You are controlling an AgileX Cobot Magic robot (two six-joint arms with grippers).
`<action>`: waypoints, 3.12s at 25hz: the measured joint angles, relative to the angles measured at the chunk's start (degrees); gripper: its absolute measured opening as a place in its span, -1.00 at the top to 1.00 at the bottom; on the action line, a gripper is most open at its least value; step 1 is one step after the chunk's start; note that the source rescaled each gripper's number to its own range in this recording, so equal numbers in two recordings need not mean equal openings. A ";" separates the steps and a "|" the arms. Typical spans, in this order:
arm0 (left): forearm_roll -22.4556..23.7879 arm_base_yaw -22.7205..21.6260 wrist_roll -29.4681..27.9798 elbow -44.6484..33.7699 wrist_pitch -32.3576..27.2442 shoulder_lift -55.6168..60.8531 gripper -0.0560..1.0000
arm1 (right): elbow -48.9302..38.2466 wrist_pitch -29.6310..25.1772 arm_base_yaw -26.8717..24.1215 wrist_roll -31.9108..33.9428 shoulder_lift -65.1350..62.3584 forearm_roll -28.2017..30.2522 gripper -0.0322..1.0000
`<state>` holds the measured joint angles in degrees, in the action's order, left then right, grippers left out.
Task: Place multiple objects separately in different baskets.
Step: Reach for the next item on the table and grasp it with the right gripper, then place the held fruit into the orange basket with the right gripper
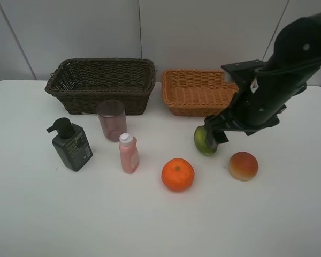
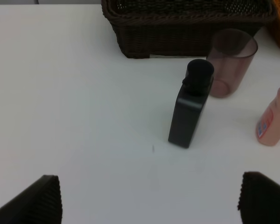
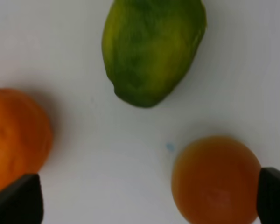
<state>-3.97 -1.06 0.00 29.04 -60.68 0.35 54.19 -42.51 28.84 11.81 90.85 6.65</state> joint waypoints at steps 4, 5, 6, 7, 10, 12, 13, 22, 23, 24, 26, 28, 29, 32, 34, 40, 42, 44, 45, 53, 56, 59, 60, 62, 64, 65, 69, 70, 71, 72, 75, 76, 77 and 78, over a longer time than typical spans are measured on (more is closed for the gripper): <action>0.00 0.00 0.00 0.00 0.00 0.00 -0.96 | 6.08 0.18 1.31 7.24 4.58 3.77 -0.94; 0.00 0.00 0.00 0.00 0.00 0.00 -0.96 | 7.11 0.50 1.58 9.21 5.79 5.37 -0.94; 0.00 0.00 0.00 0.00 0.00 0.00 -0.96 | 7.72 0.84 1.73 11.46 6.74 6.52 -0.94; 0.00 0.00 0.00 0.00 0.00 0.00 -0.96 | 8.31 1.49 1.78 13.32 7.78 7.48 -0.94; 0.00 0.00 0.00 0.00 0.00 0.00 -0.96 | 8.89 3.69 2.31 16.60 9.97 9.25 -0.94; 0.00 0.00 0.00 0.00 0.00 0.00 -0.96 | 8.99 5.68 2.40 18.55 11.00 9.74 -0.94; 0.00 0.00 0.00 0.00 0.00 0.00 -0.96 | 8.99 6.57 2.40 19.54 11.40 9.94 -0.94; 0.00 0.00 0.00 0.00 0.00 0.00 -0.96 | 8.99 8.72 2.40 27.89 16.18 12.99 -0.94; 0.00 0.00 0.00 0.00 0.00 0.00 -0.96 | 8.99 8.72 2.40 28.34 16.67 13.80 -0.94; 0.00 0.00 0.00 0.00 0.00 0.00 -0.96 | 8.99 8.72 2.40 28.97 17.07 14.61 -0.94; 0.00 0.00 0.00 0.00 0.00 0.00 -0.96 | 8.99 8.98 2.40 30.29 17.92 16.22 -0.94; 0.00 0.00 0.00 0.00 0.00 0.00 -0.96 | 8.99 9.58 2.40 31.39 18.66 17.56 -0.94; 0.00 0.00 0.00 0.00 0.00 0.00 -0.96 | 8.99 10.02 2.40 31.92 19.16 17.81 -0.94; 0.00 0.00 0.00 0.00 0.00 0.00 -0.96 | 8.99 10.81 2.40 32.38 20.42 17.91 -0.94; 0.00 0.00 0.00 0.00 0.00 0.00 -0.96 | 8.99 10.93 2.40 32.53 21.24 18.05 -0.94; 0.00 0.00 0.00 0.00 0.00 0.00 -0.96 | 8.99 11.26 2.40 32.53 23.37 18.09 -0.94; 0.00 0.00 0.00 0.00 0.00 0.00 -0.96 | 8.99 11.33 2.40 32.53 23.89 18.11 -0.86; 0.00 0.00 0.00 0.00 0.00 0.00 -0.96 | 8.99 11.33 2.40 32.53 24.47 18.16 -0.55; 0.00 0.00 0.00 0.00 0.00 0.00 -0.96 | 8.99 11.38 2.40 32.53 24.67 18.16 -0.24; 0.00 0.00 0.00 0.00 0.00 0.00 -0.96 | 8.99 11.39 2.40 32.53 24.83 18.22 0.90; 0.00 0.00 0.00 0.00 0.00 0.00 -0.96 | 8.99 11.06 2.40 32.53 24.83 18.22 0.90; 0.00 0.00 0.00 0.00 0.00 0.00 -0.96 | 8.99 10.48 2.40 32.53 24.83 18.22 0.90; 0.00 0.00 0.00 0.00 0.00 0.00 -0.96 | 8.99 10.23 2.40 32.53 24.83 18.22 0.90; 0.00 0.00 0.00 0.00 0.00 0.00 -0.96 | 8.99 9.33 2.40 32.26 24.67 18.22 0.90; 0.00 0.00 0.00 0.00 0.00 0.00 -0.96 | 8.99 7.63 2.69 31.43 24.10 18.22 0.90; 0.00 0.00 0.00 0.00 0.00 0.00 -0.96 | 8.99 6.69 3.01 30.48 23.55 18.16 0.90; 0.00 0.00 0.00 0.00 0.00 0.00 -0.96 | 8.99 3.83 5.16 26.61 19.68 17.13 0.90; 0.00 0.00 0.00 0.00 0.00 0.00 -0.96 | 8.99 2.75 5.77 25.74 18.57 16.79 0.90; 0.00 0.00 0.00 0.00 0.00 0.00 -0.96 | 8.99 1.83 6.53 24.56 17.68 16.52 0.90; 0.00 0.00 0.00 0.00 0.00 0.00 -0.96 | 8.99 0.66 7.37 23.49 16.67 16.21 0.90; 0.00 0.00 0.00 0.00 0.00 0.00 -0.96 | 8.99 -2.54 9.99 20.23 13.81 15.37 0.90; 0.00 0.00 0.00 0.00 0.00 0.00 -0.96 | 8.99 -3.33 10.88 19.06 12.80 14.72 0.90; 0.00 0.00 0.00 0.00 0.00 0.00 -0.96 | 9.05 -4.10 11.54 18.07 11.81 14.14 0.90; 0.00 0.00 0.00 0.00 0.00 0.00 -0.96 | 9.41 -5.02 12.11 16.80 11.13 13.54 0.90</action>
<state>-3.97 -1.06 0.00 29.04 -60.68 0.35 63.60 -47.54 40.94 28.60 101.98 20.19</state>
